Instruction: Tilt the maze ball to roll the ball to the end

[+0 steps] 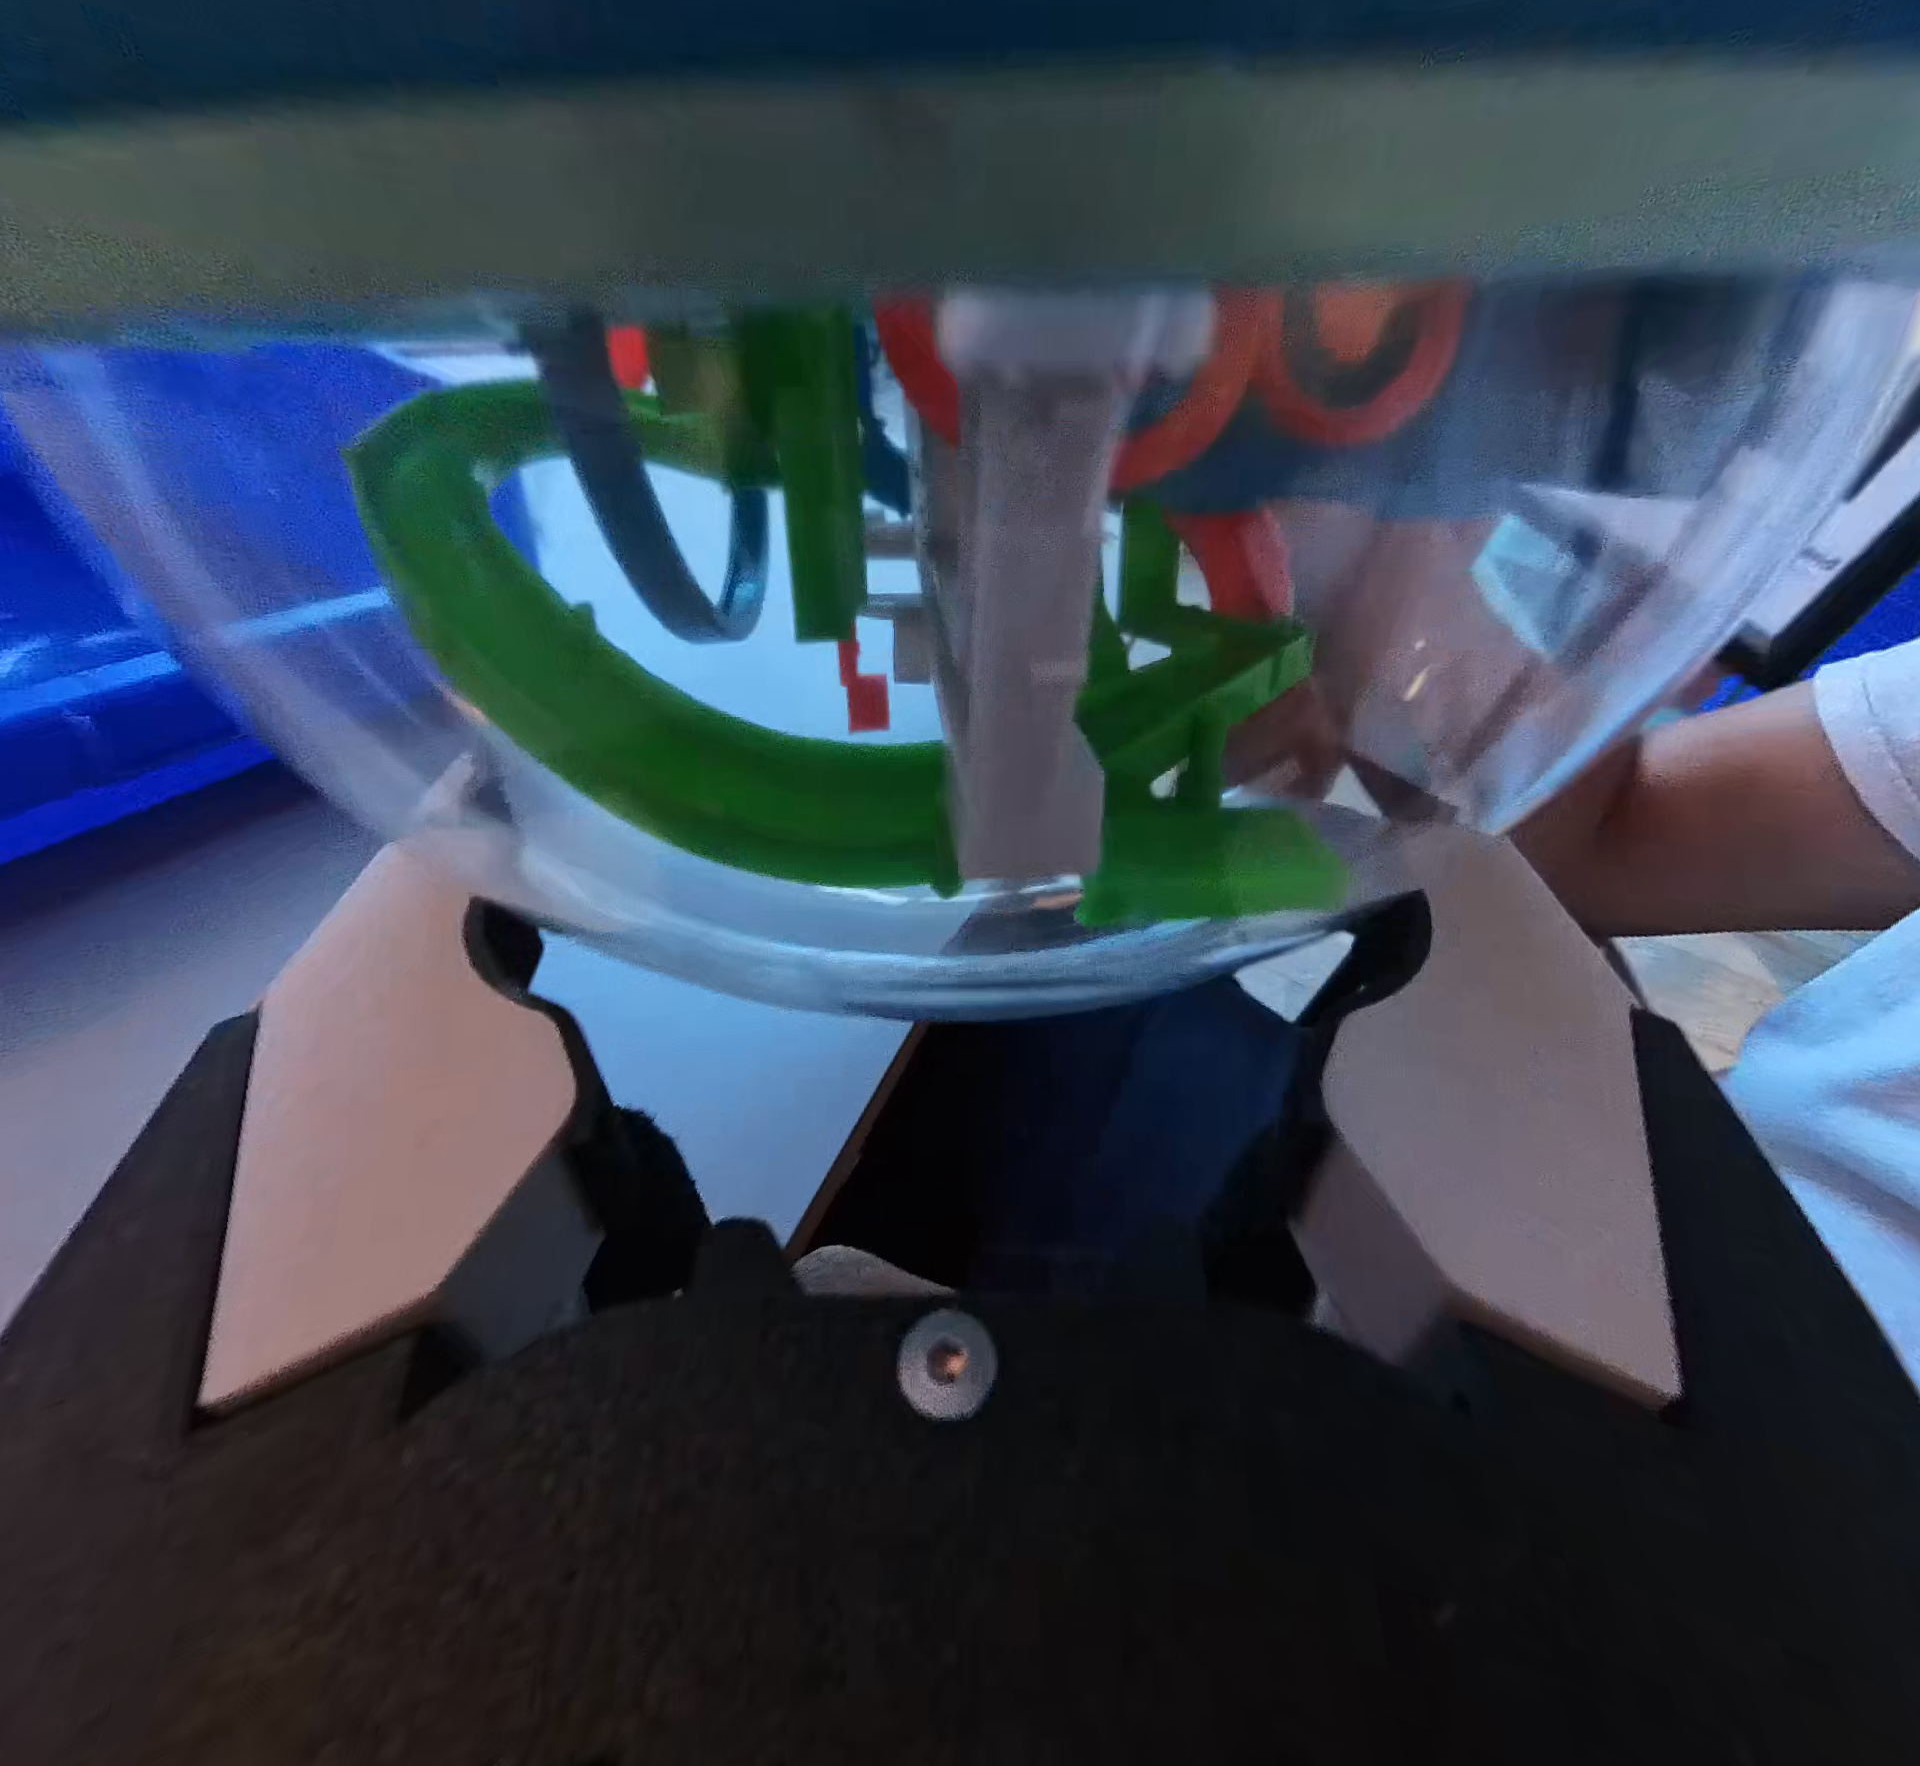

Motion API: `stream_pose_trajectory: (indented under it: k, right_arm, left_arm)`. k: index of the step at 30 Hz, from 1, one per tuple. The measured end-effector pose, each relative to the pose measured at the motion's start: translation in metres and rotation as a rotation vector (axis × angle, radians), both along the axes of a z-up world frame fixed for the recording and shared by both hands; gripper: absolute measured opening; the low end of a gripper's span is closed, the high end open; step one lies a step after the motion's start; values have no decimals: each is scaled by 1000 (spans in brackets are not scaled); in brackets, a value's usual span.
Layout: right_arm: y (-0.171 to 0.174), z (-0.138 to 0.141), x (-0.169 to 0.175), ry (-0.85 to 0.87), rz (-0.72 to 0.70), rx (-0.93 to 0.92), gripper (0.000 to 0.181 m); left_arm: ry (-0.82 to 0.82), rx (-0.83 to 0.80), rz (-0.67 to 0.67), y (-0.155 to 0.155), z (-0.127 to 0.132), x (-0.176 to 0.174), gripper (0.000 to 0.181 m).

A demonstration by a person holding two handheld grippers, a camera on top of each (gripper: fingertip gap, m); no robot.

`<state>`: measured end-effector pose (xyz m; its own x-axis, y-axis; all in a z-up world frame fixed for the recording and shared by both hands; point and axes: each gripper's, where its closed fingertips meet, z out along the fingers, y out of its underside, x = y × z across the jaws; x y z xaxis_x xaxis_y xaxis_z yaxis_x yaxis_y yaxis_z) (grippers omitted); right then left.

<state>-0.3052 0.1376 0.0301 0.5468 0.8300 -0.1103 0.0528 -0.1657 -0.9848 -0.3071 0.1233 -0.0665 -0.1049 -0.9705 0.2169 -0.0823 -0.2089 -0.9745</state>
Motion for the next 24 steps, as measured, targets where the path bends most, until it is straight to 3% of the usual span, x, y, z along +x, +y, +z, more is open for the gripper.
stream_pose_trajectory:
  k: [6,11,18,24]
  right_arm:
    - [4,-4,8,152,-39,-39,153]
    - [-9,18,6,229,29,68,152]
    - [-27,27,5,299,122,110,152]
    - [-34,32,9,379,173,105,152]
  left_arm:
    - [65,199,150,20,-4,1,156]
    - [65,458,261,26,17,-8,151]
    - [-5,386,108,0,58,-31,149]
    - [41,286,-35,-24,56,-42,158]
